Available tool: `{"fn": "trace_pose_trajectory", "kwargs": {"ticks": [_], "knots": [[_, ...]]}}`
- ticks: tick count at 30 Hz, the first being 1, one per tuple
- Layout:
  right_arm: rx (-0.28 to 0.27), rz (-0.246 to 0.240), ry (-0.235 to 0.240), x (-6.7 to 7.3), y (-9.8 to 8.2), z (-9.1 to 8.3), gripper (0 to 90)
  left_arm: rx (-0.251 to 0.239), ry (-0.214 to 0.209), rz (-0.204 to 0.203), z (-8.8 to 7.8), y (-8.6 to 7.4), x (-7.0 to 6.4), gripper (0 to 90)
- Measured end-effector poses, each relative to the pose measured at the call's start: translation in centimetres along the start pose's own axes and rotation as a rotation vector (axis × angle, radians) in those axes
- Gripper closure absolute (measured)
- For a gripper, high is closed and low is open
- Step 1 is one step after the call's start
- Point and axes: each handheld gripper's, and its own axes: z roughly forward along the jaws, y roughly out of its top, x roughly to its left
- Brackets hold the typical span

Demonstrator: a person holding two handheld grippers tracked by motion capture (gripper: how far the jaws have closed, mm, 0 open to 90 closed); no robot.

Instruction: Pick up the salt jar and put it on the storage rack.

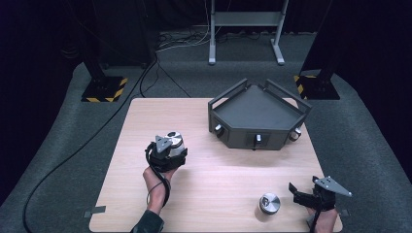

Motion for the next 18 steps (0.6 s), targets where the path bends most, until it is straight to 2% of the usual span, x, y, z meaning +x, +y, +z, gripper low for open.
{"fn": "trace_pose_trajectory", "kwargs": {"ticks": [13, 18], "knots": [[-0.004, 0.003, 0.004, -0.1, -0.1, 0.0, 0.2, -0.02, -0.038, 0.051, 0.8, 2.5, -1.5, 31.6], [-0.006, 0.007, 0.008, -0.2, -0.1, -0.1, 0.3, -0.016, -0.054, 0.057, 1.3, 3.0, -2.1, 31.6]]}}
